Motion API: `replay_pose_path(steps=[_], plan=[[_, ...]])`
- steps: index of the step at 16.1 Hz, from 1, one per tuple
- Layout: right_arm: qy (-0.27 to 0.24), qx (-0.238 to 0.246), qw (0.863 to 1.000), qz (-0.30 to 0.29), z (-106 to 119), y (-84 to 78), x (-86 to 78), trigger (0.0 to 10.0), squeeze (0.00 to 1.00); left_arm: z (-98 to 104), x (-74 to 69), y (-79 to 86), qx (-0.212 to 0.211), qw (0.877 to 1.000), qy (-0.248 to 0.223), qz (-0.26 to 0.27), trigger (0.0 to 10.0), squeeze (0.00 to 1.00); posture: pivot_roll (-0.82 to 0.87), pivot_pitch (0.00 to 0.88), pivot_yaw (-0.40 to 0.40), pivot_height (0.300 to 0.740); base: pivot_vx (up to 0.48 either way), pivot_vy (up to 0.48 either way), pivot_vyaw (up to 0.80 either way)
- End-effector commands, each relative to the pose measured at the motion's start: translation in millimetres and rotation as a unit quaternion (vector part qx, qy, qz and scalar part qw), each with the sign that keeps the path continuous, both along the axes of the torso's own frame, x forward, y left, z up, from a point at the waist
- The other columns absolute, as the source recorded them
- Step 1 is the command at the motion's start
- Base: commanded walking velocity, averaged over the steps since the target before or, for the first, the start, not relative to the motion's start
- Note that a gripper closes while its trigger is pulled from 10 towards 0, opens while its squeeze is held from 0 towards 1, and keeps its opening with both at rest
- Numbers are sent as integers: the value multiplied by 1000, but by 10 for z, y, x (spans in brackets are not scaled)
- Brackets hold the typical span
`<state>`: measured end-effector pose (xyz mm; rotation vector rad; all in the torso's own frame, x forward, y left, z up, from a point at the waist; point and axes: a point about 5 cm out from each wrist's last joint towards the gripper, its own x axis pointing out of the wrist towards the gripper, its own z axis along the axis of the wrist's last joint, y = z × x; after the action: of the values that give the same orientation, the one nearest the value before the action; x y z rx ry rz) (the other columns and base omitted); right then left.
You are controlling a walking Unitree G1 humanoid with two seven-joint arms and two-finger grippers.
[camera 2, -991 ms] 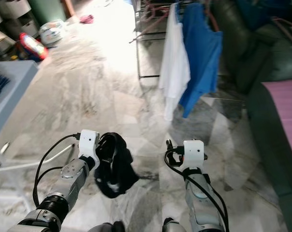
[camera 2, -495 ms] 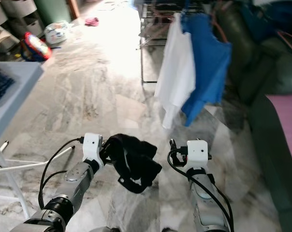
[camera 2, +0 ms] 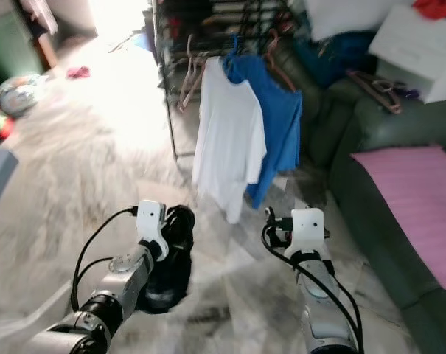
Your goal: Hang hanger
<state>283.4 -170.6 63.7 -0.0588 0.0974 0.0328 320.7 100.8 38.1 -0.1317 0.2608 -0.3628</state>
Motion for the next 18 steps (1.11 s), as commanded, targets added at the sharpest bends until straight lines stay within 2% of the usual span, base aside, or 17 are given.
replay_pose_path(steps=[1,4,7,8,10,18], plan=[[-7,-4,1000,16,28,80,9,10000,0,-14,-1,47,2,1000,3,6,10000,0,-99,49,22,740,296,379,0],[-9,-6,1000,12,35,65,4,10000,0,-24,-9,-21,-2,1000,8,1,10000,0,-104,50,23,740,291,349,0],[-9,-8,1000,10,40,51,-1,10000,0,-33,-17,-62,-5,1000,11,14,10000,0,-105,53,20,740,0,0,0],[-10,-12,1000,10,44,48,-2,10000,0,-36,-31,-93,-23,1000,13,-8,10000,0,-105,55,18,740,0,0,0],[-14,-20,1000,11,57,41,0,10000,0,-36,-37,-76,-27,1000,10,-9,10000,0,-103,55,15,740,0,0,0],[-18,-26,999,4,71,16,3,10000,0,-31,-50,-120,-45,999,8,-22,10000,0,-107,58,11,740,373,0,159]])
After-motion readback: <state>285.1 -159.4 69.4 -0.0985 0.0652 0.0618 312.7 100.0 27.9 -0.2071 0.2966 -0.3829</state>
